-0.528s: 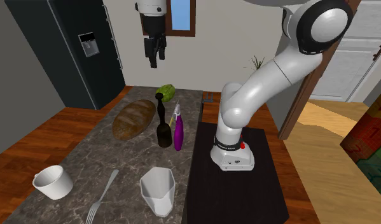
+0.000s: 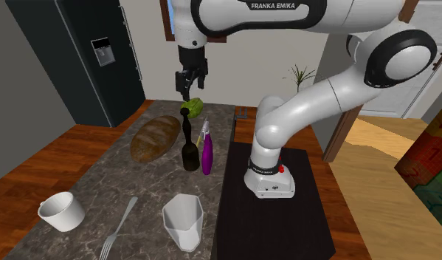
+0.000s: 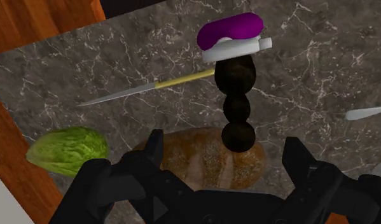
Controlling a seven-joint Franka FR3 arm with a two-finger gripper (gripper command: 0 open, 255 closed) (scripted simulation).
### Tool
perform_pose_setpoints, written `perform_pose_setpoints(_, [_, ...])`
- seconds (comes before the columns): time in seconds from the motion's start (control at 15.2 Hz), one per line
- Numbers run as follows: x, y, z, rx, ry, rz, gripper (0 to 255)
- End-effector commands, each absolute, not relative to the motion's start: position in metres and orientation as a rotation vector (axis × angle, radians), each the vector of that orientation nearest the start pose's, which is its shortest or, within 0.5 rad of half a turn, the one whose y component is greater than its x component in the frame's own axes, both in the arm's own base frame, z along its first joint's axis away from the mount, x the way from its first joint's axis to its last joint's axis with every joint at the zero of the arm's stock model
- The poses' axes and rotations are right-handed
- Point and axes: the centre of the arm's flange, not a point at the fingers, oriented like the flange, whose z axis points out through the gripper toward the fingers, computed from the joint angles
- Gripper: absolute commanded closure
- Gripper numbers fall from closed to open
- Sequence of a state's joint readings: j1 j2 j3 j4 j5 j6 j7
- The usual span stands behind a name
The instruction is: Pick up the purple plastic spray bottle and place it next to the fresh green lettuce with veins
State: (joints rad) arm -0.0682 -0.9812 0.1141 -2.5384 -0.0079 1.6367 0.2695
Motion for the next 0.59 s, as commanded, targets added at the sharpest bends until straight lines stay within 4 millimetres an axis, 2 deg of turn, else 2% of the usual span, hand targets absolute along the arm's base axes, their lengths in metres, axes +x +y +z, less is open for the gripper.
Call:
perform_pose_setpoints(0.0, [0.250, 0.033, 0.537, -3.198, 0.601, -0.179, 0])
perform_pose_setpoints(0.53, [0.220, 0.092, 0.440, -3.112, 1.218, -0.309, 0])
